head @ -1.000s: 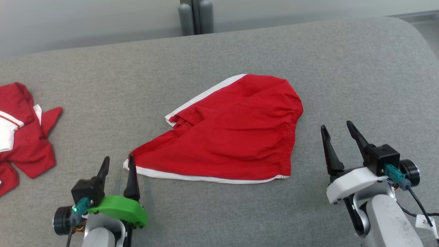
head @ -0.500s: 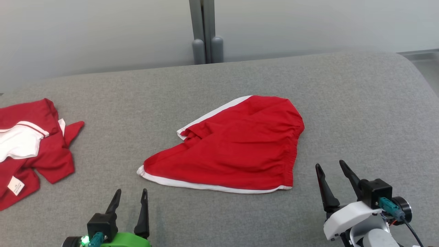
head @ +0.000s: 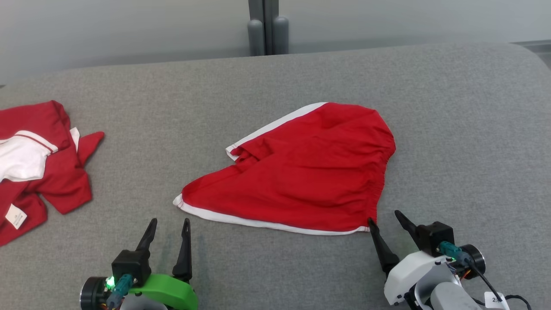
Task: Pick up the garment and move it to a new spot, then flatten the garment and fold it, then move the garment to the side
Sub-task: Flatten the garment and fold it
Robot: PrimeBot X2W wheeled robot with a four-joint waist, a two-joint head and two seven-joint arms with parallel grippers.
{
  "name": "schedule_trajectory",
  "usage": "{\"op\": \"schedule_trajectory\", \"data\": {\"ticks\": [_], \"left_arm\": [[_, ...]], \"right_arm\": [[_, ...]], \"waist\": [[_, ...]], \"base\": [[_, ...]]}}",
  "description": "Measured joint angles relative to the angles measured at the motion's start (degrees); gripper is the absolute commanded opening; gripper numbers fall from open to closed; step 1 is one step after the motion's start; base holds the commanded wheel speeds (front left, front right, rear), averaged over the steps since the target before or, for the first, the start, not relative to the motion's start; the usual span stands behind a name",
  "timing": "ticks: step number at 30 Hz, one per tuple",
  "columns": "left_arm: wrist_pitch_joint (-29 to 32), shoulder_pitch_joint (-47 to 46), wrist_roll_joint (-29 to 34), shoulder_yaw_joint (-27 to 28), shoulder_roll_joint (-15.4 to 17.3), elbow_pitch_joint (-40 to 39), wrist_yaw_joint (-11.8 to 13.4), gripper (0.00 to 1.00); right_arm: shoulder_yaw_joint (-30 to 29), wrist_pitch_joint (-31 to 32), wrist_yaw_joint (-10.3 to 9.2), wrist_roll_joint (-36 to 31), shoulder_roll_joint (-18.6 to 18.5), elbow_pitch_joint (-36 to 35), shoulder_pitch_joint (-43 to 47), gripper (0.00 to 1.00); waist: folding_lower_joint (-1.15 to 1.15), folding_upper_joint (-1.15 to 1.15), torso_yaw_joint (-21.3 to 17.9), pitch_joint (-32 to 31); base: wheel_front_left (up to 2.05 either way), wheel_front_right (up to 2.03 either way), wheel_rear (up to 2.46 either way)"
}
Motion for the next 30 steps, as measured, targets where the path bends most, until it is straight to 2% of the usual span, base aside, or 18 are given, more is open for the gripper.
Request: {"op": "schedule_trajectory", "data": {"ticks": [2, 4, 7, 8, 11, 13, 17, 20, 25, 30], "left_arm": [[0.00, -0.60, -0.10, -0.05, 0.00, 0.02, -0.08, 1.00], [0.00, -0.94, -0.10, -0.13, 0.00, 0.16, -0.16, 1.00], [0.00, -1.38, -0.10, -0.16, 0.00, 0.51, -0.22, 1.00], [0.00, -1.47, -0.10, -0.12, 0.00, 0.53, -0.23, 1.00], [0.00, -1.48, -0.26, 0.11, 0.00, 0.70, -0.24, 1.00], [0.00, -1.49, -0.37, 0.25, 0.00, 0.78, -0.25, 1.00], [0.00, -1.58, -0.82, 0.42, 0.00, 0.81, -0.29, 1.00], [0.00, -2.05, -1.41, 0.33, 0.00, 0.91, -0.29, 1.00], [0.00, -2.70, -3.32, -1.24, -0.01, 2.02, -0.49, 1.00], [0.00, -3.96, -5.48, -2.92, 0.00, 2.96, -0.52, 1.00]], "right_arm": [[0.63, 0.00, 0.00, 1.80, 0.01, 2.21, -1.20, 1.00], [1.46, -0.03, 0.00, 1.96, 0.00, 4.01, -2.02, 0.90], [2.88, -0.40, 0.00, 1.97, -0.04, 6.31, -3.59, 0.49], [3.56, -0.54, 0.00, 1.97, -0.04, 6.84, -3.85, 0.48], [5.44, -0.79, 0.00, 1.96, -0.03, 8.08, -4.53, 0.25], [6.21, -0.90, 0.00, 1.96, 0.03, 8.72, -4.72, 0.00], [5.92, -1.07, 0.01, 1.82, 0.14, 9.77, -5.02, 0.00], [3.13, -1.02, 0.15, 0.47, 0.53, 9.38, -4.98, 0.00], [-1.85, -0.48, 0.41, -2.58, 0.54, 6.41, -4.38, 0.00], [-3.88, -0.22, 0.25, -4.26, 0.29, 3.96, -4.21, 0.00]], "waist": [[0.00, 0.00, 0.29, 1.01], [0.00, 0.00, 0.57, 1.81], [0.00, 0.00, 1.03, 2.75], [0.00, 0.00, 1.17, 2.99], [0.00, 0.00, 1.38, 3.47], [0.00, 0.00, 1.32, 3.57], [0.00, 0.00, 0.92, 3.76], [0.00, 0.00, 0.45, 3.97], [0.00, 0.00, -0.62, 4.44], [0.00, 0.00, -1.69, 5.16]], "base": [[0.00, 0.00, 0.00], [0.00, 0.00, 0.00], [0.00, 0.00, 0.00], [0.00, 0.00, 0.00], [0.00, 0.00, 0.00], [0.00, 0.00, 0.00], [0.00, 0.00, 0.00], [0.00, 0.00, 0.00], [0.00, 0.00, 0.00], [0.00, 0.00, 0.00]]}}
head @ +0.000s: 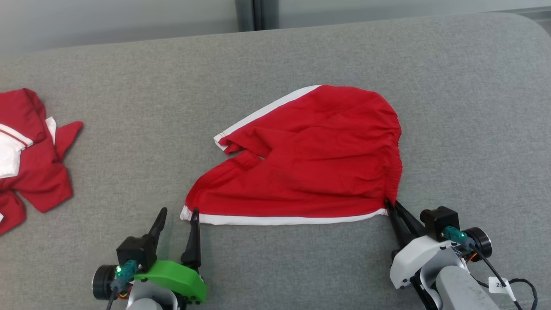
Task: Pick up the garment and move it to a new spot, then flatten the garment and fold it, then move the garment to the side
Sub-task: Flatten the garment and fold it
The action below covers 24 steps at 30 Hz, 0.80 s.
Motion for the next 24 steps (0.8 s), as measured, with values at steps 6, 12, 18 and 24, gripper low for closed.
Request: {"op": "schedule_trajectory", "data": {"ticks": [6, 12, 18, 24], "left_arm": [[0.00, -1.40, -0.85, -1.70, -0.03, 2.26, -0.07, 0.62], [0.00, -1.90, -2.08, -2.70, -0.04, 4.56, -0.07, 0.00], [0.02, -1.51, -4.82, -4.20, 0.30, 2.26, -0.07, 0.00], [0.03, -3.69, -8.65, -5.36, 2.25, -5.86, -0.07, 0.00]], "right_arm": [[-0.10, 0.04, -0.03, -0.25, -0.05, -1.10, -0.09, 0.00], [-0.04, 0.05, -0.09, 0.22, -0.08, -1.56, -0.12, 0.00], [-1.46, 0.23, -0.24, 3.01, -0.31, -7.37, 0.15, 0.00], [-1.05, 0.23, -0.24, 5.84, -1.41, -18.58, -1.47, 0.00]], "waist": [[0.00, 0.00, -1.34, 1.00], [0.00, 0.00, -1.93, 1.06], [0.00, 0.00, -1.30, -0.55], [0.00, 0.00, -0.74, -3.87]], "base": [[0.00, 0.00, 0.00], [0.00, 0.00, 0.00], [0.00, 0.00, 0.00], [0.00, 0.00, 0.00]]}}
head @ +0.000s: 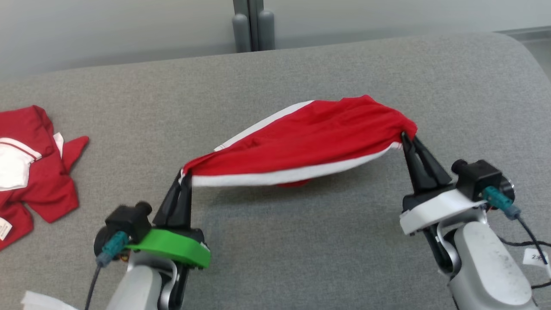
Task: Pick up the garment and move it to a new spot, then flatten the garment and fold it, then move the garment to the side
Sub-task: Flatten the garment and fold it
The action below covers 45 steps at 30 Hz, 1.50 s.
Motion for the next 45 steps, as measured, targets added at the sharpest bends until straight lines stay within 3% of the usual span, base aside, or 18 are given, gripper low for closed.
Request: {"op": "schedule_trajectory", "data": {"ticks": [3, 7, 13, 17, 20, 23, 27, 35, 39, 45], "left_arm": [[-0.01, -5.00, -1.26, -0.85, 1.86, -5.28, 0.00, 0.00], [-0.02, -11.83, -1.74, -3.10, 7.01, -10.04, 0.00, 0.00], [4.46, -23.67, -4.83, -4.80, 14.36, -13.46, 0.00, 0.00], [10.69, -29.77, -7.05, -3.97, 16.38, -10.85, -0.08, 0.00], [11.96, -34.14, -7.19, -3.16, 17.49, -7.70, -0.09, 0.00], [10.70, -38.74, -6.57, -2.12, 17.95, -3.35, 0.13, 0.00], [4.52, -46.80, -5.03, 0.90, 18.63, 2.40, 1.79, 0.00], [0.35, -54.69, -3.23, 2.99, 17.68, 7.04, 1.10, 0.00], [0.09, -50.59, -2.69, 4.67, 15.51, 6.82, 0.63, 0.00], [0.09, -33.73, -2.41, 10.01, 10.24, 5.81, 0.29, 0.00]], "right_arm": [[0.86, 0.00, 0.00, 2.80, -2.99, -5.49, -2.68, 0.00], [3.20, 0.04, 0.00, 5.87, -7.77, -10.62, -7.93, 0.00], [6.72, 8.78, 0.00, 10.28, -13.89, -17.61, -18.44, 0.00], [8.53, 13.39, -0.01, 11.72, -15.39, -16.67, -24.64, 0.00], [10.25, 14.34, 0.00, 11.31, -14.83, -13.34, -29.61, 0.00], [11.89, 12.99, 0.00, 9.51, -13.12, -8.27, -34.88, 0.00], [12.84, 8.05, 0.02, 5.86, -8.86, -0.35, -42.81, 0.00], [10.27, 0.57, 0.08, -0.81, -5.76, 8.94, -52.48, 0.00], [10.34, 0.14, 0.07, -1.13, -4.83, 11.72, -50.10, 0.00], [14.50, 0.05, 0.07, 3.81, -4.01, 12.81, -36.28, 0.00]], "waist": [[0.00, 0.00, 0.17, -2.11], [0.00, 0.00, 0.13, -4.64], [0.00, 0.00, -0.68, -7.20], [0.00, 0.00, -1.08, -6.17], [0.00, 0.00, -1.35, -4.35], [0.00, 0.00, -1.62, -1.65], [0.00, 0.00, -1.87, 3.13], [0.00, 0.00, -1.95, 11.18], [0.00, 0.00, -1.38, 13.54], [0.01, 0.00, -0.20, 13.17]], "base": [[0.00, 0.00, 0.00], [0.00, 0.00, 0.00], [0.00, 0.00, 0.00], [0.00, 0.00, 0.00], [0.00, 0.00, 0.00], [0.00, 0.00, 0.00], [0.00, 0.00, 0.00], [0.00, 0.00, 0.00], [0.00, 0.00, 0.00], [0.00, 0.00, 0.00]]}}
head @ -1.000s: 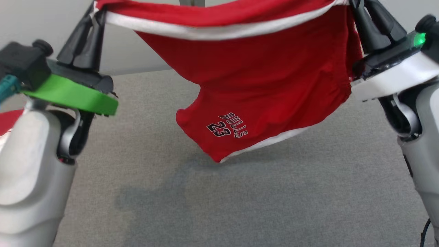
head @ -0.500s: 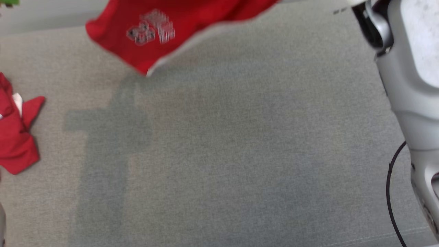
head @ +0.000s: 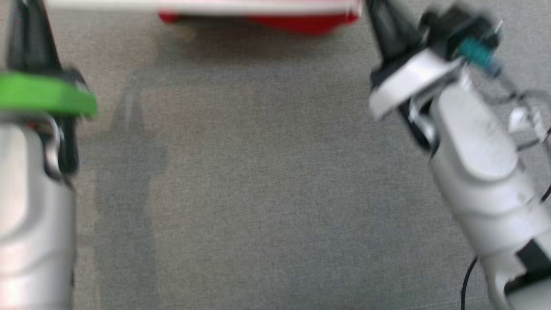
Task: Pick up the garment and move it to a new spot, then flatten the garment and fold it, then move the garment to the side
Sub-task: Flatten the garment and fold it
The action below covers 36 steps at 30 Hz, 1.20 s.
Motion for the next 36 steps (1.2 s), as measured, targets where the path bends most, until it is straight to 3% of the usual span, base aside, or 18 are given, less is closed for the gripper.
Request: {"op": "schedule_trajectory", "data": {"ticks": [9, 19, 29, 36], "left_arm": [[0.01, 25.87, 1.32, 5.38, -8.05, 4.67, -0.43, 0.00], [0.01, 41.64, 2.91, 7.81, -11.47, 5.10, -0.47, 0.00], [0.01, 47.65, 4.78, 10.37, -12.36, -1.90, -0.51, 0.00], [-0.09, 38.47, 6.31, 6.02, -10.91, -5.66, -0.45, 0.00]], "right_arm": [[7.40, 0.01, 0.00, 11.59, -0.90, 0.58, 24.09, 0.00], [8.33, 0.01, 0.02, 18.66, -3.20, -4.88, 40.85, 0.00], [8.39, 0.01, 0.02, 20.27, -2.56, -10.57, 49.38, 0.00], [7.20, 0.00, -0.07, 24.32, -0.45, -13.21, 46.33, 0.00]], "waist": [[0.00, 0.00, -0.13, -5.64], [-0.01, 0.00, 0.18, -13.60], [-0.01, 0.00, 0.13, -18.68], [-0.01, 0.00, -0.63, -15.61]], "base": [[0.00, 0.00, 0.00], [0.00, 0.00, 0.00], [0.00, 0.00, 0.00], [0.00, 0.00, 0.00]]}}
